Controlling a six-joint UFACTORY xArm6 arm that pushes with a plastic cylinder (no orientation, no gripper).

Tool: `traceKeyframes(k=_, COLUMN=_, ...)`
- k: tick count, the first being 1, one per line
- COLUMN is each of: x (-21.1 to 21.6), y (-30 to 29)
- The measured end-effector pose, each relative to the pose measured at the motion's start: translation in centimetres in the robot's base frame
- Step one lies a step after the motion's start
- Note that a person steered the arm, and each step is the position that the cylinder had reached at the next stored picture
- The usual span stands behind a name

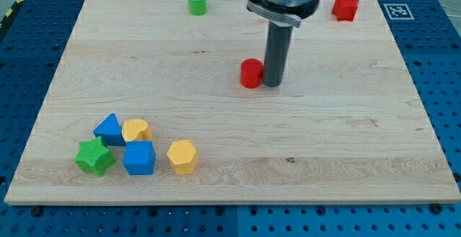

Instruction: Place the red circle on top of the yellow hexagon

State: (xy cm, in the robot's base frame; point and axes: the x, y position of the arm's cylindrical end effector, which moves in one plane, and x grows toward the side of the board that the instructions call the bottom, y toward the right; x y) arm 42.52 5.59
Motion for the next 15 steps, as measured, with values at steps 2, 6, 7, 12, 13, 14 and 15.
traceKeyframes(k=2, x=-0.4, y=-2.8)
traceKeyframes(k=6, x=-1.8, y=-7.7)
traceKeyframes(k=7, x=-3.6, y=-11.4)
traceKeyframes(k=12, x=-0.2, y=-12.2)
traceKeyframes(k=13, x=-0.2, y=-11.4)
traceKeyframes(k=14, x=-0.2, y=-11.2)
traceKeyframes(k=15, x=-0.1, y=-8.5)
